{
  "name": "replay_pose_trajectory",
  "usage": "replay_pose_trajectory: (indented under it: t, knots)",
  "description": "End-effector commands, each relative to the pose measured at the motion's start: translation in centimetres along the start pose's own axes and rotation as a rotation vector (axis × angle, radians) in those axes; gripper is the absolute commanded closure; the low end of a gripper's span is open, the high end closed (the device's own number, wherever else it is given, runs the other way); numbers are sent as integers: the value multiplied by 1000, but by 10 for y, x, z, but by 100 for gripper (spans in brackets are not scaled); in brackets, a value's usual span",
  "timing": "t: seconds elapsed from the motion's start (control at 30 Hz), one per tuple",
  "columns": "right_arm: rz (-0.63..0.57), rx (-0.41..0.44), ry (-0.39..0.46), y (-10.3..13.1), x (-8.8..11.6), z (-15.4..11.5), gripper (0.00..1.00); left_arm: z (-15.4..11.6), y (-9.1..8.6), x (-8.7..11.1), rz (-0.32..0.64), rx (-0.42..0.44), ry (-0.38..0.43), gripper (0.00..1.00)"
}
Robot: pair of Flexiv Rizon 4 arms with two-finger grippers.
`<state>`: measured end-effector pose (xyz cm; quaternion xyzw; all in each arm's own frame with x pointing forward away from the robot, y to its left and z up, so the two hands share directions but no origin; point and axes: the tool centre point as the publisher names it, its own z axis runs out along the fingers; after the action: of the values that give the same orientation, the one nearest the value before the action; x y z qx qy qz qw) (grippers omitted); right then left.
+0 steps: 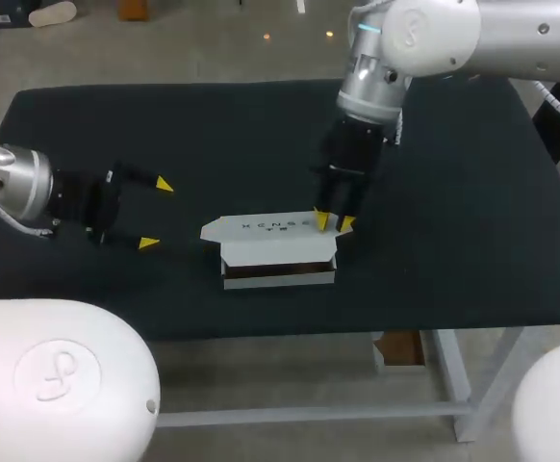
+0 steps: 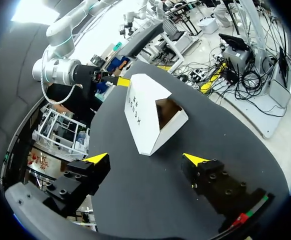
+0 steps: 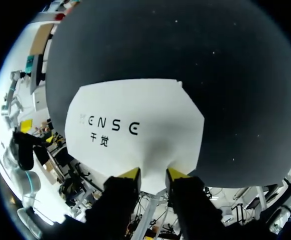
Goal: Assemble the packaging by folding the flat box into shape, placing the metal phone stand inside, and closing the box properly
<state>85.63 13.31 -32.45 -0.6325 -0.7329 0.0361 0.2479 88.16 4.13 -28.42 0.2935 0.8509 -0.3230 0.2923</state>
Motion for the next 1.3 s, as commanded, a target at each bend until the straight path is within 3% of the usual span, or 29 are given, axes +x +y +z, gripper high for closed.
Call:
replay_pose_trajectory:
  t: [0.03, 0.4, 0.57, 0.7, 0.77, 0.83, 0.9, 0.93, 1.27, 1.3]
  knots:
    - [-3, -4, 12, 0, 2, 3, 65, 2, -4, -6, -3, -9, 292, 0]
    - [12, -15, -3, -2, -1, 2, 64, 4, -8, -10, -28, -12, 279, 0]
    - [20, -24, 6, -2, -4, 3, 64, 4, -17, -28, -228, 12, 284, 0]
    - [27, -25, 11, -1, -7, 6, 64, 9, -22, -41, -422, -36, 338, 0]
    - [31, -27, 18, -1, -9, 6, 64, 11, -25, -42, -459, -50, 360, 0]
    - [34, -28, 21, 0, -11, 7, 65, 13, -23, -47, -595, -72, 392, 0]
    - [37, -30, 27, 0, -12, 8, 65, 18, -23, -50, -718, -191, 417, 0]
    - [40, -30, 30, 1, -13, 9, 65, 21, -22, -52, -789, -368, 380, 0]
    - [40, -44, 41, 3, -16, 11, 64, 21, -22, -52, -789, -368, 380, 0]
    - [40, -48, 42, 3, -16, 11, 64, 21, -21, -56, -848, -321, 380, 0]
